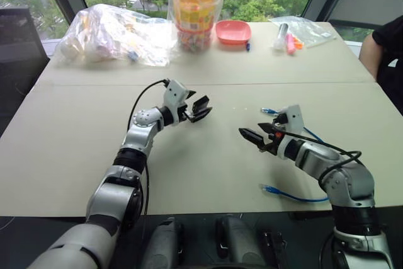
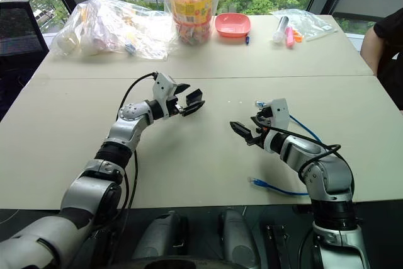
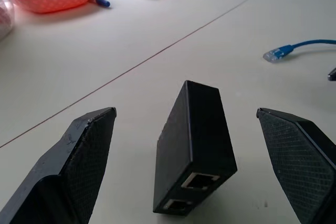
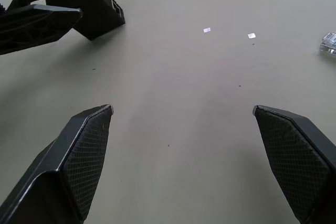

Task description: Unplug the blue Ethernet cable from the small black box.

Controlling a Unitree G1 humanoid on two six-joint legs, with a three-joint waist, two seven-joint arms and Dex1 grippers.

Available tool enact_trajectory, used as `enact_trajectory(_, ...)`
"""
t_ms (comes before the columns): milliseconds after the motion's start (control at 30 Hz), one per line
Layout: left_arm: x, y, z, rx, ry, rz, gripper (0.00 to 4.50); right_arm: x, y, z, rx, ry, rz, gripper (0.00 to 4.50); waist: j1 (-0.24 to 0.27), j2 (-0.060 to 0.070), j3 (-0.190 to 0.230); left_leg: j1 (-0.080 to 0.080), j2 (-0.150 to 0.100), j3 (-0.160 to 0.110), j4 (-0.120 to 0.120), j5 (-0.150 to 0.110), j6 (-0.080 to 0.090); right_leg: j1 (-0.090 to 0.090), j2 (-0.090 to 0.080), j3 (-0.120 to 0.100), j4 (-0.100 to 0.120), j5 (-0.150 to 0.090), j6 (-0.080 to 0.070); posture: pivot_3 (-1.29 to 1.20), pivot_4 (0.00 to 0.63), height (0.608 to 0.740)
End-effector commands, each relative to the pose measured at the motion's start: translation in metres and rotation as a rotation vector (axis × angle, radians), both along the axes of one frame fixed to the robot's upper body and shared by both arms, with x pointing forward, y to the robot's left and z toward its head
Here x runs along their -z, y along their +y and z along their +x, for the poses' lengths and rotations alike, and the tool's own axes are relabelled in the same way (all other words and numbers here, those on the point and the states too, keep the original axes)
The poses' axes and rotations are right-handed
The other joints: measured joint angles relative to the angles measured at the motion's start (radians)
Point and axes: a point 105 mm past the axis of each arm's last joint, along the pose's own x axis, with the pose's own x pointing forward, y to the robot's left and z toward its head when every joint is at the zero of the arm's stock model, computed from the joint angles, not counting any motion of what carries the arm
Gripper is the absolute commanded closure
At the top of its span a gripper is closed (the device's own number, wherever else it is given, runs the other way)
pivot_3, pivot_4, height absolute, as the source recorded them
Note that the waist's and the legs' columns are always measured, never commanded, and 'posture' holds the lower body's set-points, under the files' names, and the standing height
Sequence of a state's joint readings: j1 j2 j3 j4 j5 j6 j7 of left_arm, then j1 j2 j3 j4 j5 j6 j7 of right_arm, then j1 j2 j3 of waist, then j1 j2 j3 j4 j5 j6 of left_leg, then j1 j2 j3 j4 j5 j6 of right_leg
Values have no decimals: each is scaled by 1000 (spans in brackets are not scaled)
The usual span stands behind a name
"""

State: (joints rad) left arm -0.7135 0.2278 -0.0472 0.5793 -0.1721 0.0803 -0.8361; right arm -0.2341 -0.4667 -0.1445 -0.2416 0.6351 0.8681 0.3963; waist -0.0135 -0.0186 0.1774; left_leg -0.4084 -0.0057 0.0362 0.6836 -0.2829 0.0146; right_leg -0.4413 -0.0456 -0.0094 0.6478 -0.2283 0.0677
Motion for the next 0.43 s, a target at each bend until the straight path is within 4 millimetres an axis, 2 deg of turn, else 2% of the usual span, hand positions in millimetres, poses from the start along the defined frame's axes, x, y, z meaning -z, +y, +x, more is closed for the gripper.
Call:
enact_trajectory(33,-48,12,-26,67,-35,-66,48,-27,-10,-7,-9,-113,43,0,0,0,0,0,0,0,0,0,0,0,0,0,0,0,0,0,150,740)
enact_trajectory(133,-51,31,-51,68,18,-47,48,-40,-18,-16,-25,-168,60,0,1,1,0,0,0,0,0,0,0,0,-1,0,0,0,0,0,150,740)
enact_trajectory(233,-48,45,-70,54,69,-11,48,-43,-26,-23,-30,-176,58,0,1,1,0,2,0,0,0,0,0,2,-1,0,0,0,0,0,150,740)
enact_trajectory(367,-32,67,-92,15,165,33,48,-41,-29,-37,-73,-166,41,0,4,1,0,3,0,0,0,0,0,3,-1,0,-1,-1,-1,0,150,740)
enact_trajectory(433,-26,78,-96,-34,174,52,48,-42,-29,-43,-85,-174,45,0,3,1,0,3,0,0,0,0,0,3,-1,0,-2,-2,-3,0,150,740)
